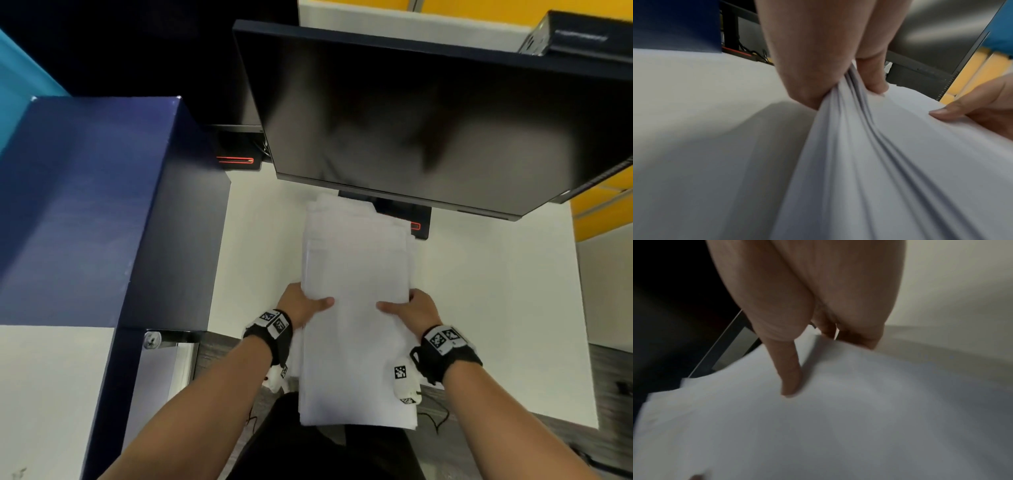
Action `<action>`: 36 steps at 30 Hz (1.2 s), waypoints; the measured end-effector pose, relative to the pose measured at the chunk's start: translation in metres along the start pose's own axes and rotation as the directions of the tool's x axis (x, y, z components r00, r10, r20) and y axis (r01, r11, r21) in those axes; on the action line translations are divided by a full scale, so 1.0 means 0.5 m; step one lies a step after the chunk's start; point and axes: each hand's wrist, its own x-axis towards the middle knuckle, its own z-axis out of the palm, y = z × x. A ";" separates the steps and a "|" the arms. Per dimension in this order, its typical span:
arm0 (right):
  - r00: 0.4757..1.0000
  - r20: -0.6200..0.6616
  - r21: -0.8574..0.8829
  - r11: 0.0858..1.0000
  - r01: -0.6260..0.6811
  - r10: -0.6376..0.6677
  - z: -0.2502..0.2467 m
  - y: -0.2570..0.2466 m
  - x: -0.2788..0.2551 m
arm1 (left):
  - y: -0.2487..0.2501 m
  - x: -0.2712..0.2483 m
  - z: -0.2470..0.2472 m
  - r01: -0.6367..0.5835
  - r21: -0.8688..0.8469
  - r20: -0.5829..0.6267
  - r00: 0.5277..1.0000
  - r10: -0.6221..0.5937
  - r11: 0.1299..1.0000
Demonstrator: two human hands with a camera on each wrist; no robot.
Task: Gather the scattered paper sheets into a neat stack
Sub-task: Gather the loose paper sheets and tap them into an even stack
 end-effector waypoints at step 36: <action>0.563 -0.448 0.312 0.468 0.827 -0.694 -0.192 -0.223 -0.232 | 0.295 -0.148 0.003 -0.706 0.011 -0.258 0.682 0.684 0.708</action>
